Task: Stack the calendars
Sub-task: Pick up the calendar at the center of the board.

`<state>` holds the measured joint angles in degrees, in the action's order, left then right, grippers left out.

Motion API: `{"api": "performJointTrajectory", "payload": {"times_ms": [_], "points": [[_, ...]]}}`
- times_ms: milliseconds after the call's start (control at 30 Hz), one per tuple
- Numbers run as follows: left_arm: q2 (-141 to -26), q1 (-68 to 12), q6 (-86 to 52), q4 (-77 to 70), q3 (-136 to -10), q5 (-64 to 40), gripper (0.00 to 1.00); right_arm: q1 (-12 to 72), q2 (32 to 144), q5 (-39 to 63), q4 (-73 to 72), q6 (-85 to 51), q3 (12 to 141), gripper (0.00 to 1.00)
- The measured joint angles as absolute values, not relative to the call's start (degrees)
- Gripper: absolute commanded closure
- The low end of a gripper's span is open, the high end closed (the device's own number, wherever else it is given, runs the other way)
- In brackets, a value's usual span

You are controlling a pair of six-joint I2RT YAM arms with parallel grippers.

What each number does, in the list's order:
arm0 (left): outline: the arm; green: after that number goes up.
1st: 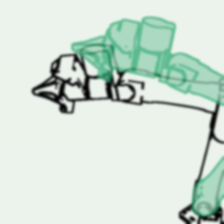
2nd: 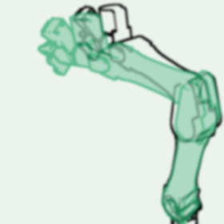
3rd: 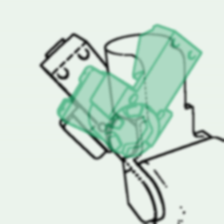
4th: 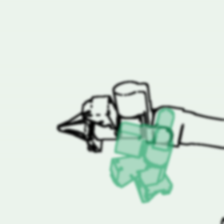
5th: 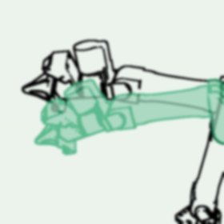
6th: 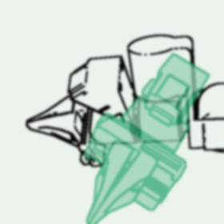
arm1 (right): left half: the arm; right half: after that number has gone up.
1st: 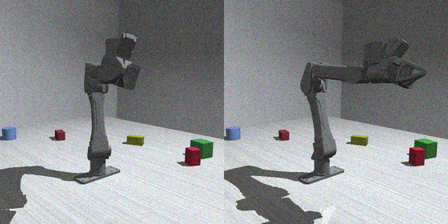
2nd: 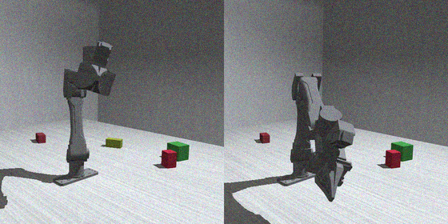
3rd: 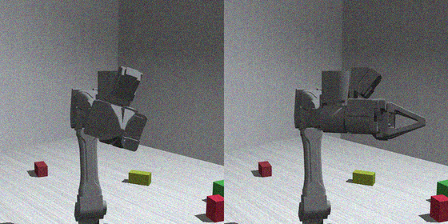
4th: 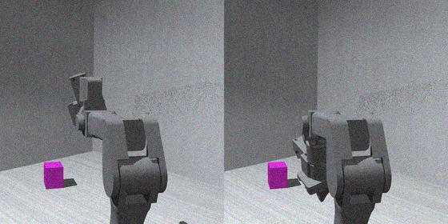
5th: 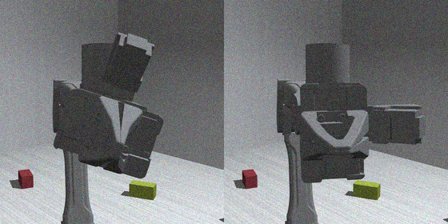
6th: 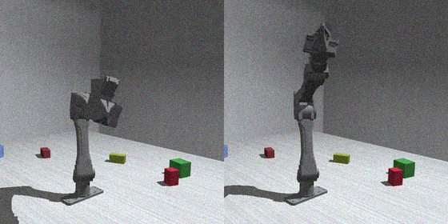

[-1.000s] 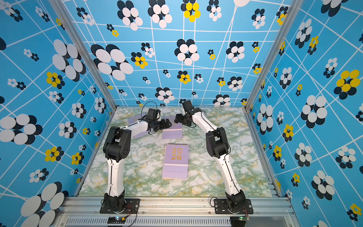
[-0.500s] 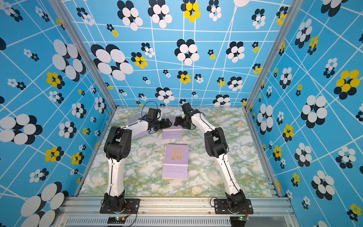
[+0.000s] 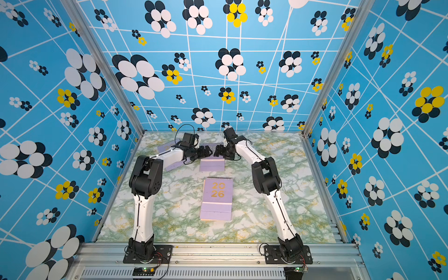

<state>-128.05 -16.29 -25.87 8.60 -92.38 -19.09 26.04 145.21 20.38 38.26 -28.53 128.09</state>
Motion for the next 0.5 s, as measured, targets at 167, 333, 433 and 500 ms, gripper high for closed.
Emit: {"api": "performJointTrajectory", "payload": {"times_ms": [167,333,433,500], "points": [[-128.05,-16.14,-25.91,8.23,-92.31,-19.70,0.07,26.06,143.52,21.10,37.04,-29.02,125.84,0.24],[-128.05,-15.94,-26.11,7.20,-91.88,-20.03,0.07,25.93,141.75,21.58,36.77,-29.61,125.69,0.25],[-128.05,-15.73,-26.15,6.42,-91.50,-20.62,0.07,25.85,140.29,22.04,35.81,-29.65,125.10,0.25],[-128.05,-15.64,-26.28,6.04,-91.39,-20.88,0.07,25.85,139.39,22.26,35.09,-29.65,124.68,0.26]]}}
